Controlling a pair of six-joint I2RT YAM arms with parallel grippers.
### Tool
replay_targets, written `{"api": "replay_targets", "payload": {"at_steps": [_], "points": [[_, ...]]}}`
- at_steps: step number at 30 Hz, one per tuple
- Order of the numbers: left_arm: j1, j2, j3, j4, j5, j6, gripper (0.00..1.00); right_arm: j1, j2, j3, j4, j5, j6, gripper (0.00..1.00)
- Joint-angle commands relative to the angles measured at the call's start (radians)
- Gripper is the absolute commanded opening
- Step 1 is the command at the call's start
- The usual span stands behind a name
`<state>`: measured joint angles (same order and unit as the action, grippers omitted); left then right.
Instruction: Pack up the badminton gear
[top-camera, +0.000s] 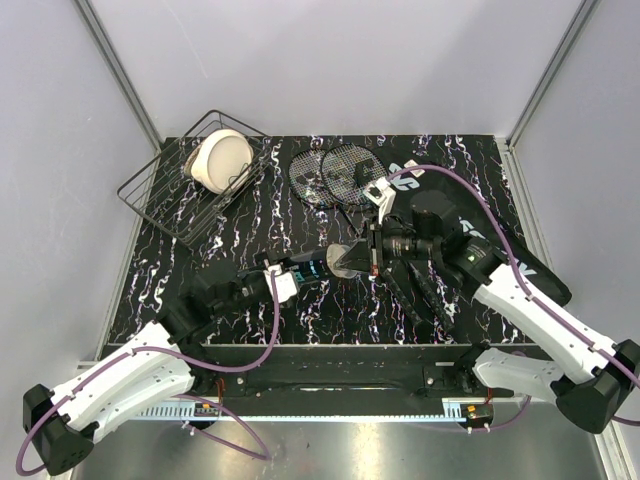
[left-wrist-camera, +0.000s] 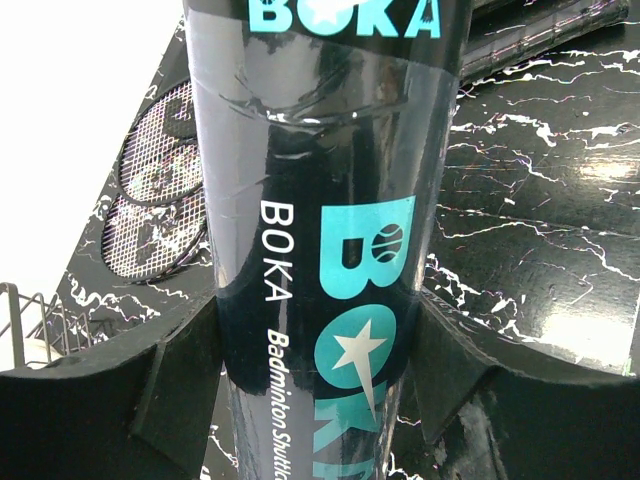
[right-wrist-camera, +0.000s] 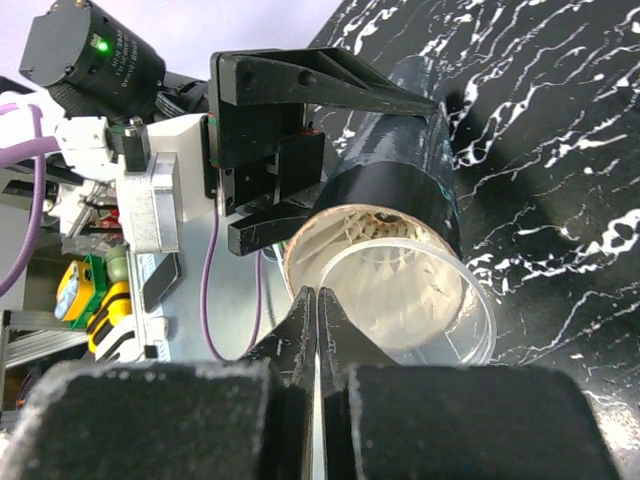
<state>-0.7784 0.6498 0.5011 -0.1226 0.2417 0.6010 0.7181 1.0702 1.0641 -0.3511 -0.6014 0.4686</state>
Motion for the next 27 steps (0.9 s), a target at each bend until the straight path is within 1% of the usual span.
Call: {"api": "replay_targets", "payload": {"at_steps": [1, 8, 13, 16, 17, 23, 27], "points": [[-0.010, -0.013, 0.025, 0.083, 0.070, 0.020, 0.00, 0.001, 0.025, 0.011, 0.103, -0.092, 0.051, 0.00], [-0.016, -0.021, 0.020, 0.083, 0.096, 0.025, 0.00, 0.001, 0.034, -0.023, 0.216, -0.136, 0.110, 0.00], [-0.018, -0.035, 0.016, 0.092, 0.102, 0.022, 0.00, 0.003, 0.020, -0.075, 0.291, -0.159, 0.166, 0.00], [-0.018, -0.050, 0.008, 0.103, 0.129, 0.022, 0.00, 0.001, 0.013, -0.104, 0.349, -0.175, 0.211, 0.00], [-0.016, -0.058, 0.005, 0.107, 0.134, 0.022, 0.00, 0.001, 0.008, -0.111, 0.401, -0.172, 0.217, 0.00], [-0.018, -0.081, -0.003, 0.120, 0.142, 0.010, 0.00, 0.001, -0.024, -0.167, 0.486, -0.112, 0.257, 0.00], [-0.016, -0.085, 0.001, 0.120, 0.081, -0.006, 0.00, 0.001, -0.078, -0.171, 0.429, -0.038, 0.226, 0.00]]}}
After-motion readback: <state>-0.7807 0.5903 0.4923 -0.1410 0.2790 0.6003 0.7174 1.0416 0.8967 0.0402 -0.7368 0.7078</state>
